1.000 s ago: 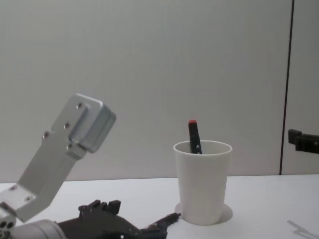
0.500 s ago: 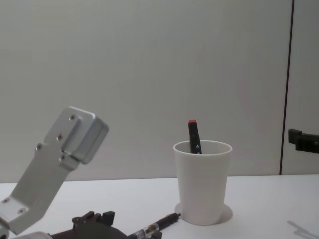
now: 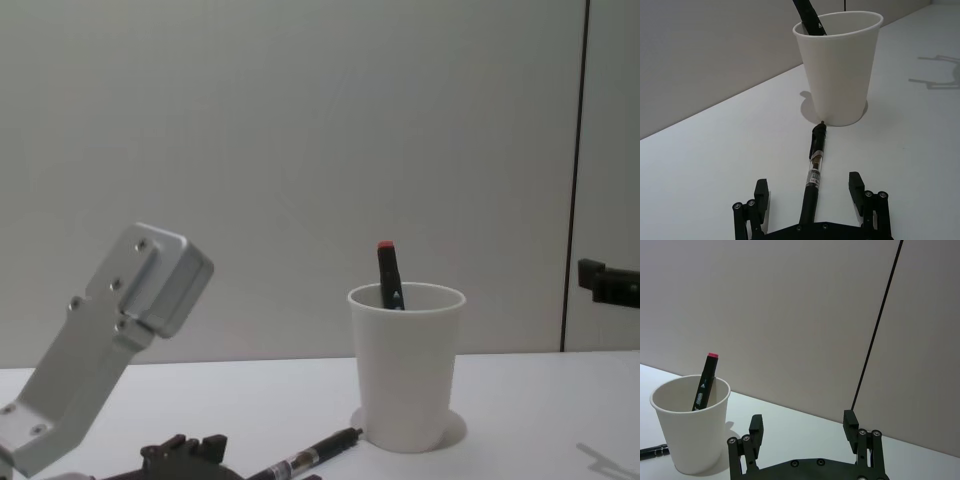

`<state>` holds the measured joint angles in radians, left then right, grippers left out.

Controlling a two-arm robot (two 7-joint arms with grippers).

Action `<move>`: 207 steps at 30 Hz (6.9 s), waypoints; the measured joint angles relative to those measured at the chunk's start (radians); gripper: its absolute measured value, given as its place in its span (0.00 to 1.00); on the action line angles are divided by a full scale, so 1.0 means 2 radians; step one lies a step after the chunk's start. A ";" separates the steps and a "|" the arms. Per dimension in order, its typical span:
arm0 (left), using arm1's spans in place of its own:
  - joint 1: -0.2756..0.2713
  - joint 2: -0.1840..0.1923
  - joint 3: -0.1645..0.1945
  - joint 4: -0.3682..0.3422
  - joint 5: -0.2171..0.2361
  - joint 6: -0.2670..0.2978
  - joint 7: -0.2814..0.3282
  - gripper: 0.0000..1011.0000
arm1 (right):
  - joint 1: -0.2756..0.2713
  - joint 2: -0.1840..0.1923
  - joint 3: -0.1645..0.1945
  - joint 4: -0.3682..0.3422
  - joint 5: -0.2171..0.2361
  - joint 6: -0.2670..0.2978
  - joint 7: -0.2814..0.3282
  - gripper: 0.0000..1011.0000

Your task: Place the pen into the pen holder.

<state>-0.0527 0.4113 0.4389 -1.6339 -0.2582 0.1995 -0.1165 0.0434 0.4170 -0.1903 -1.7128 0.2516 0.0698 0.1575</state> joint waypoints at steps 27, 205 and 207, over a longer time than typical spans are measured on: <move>0.000 0.000 -0.004 0.001 0.000 0.009 -0.010 0.99 | 0.000 0.000 0.000 0.000 0.000 0.000 0.000 0.99; -0.020 -0.033 -0.047 -0.017 0.041 -0.170 0.041 0.11 | 0.045 -0.023 0.002 -0.028 0.209 0.062 0.150 0.99; -0.020 -0.033 -0.047 -0.020 0.044 -0.173 0.042 0.12 | 0.045 -0.023 0.001 -0.026 0.211 0.063 0.151 0.99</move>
<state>-0.0923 0.3451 0.3439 -1.6740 -0.1700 -0.1456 -0.0326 0.1328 0.3704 -0.1884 -1.7655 0.6743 0.1964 0.4597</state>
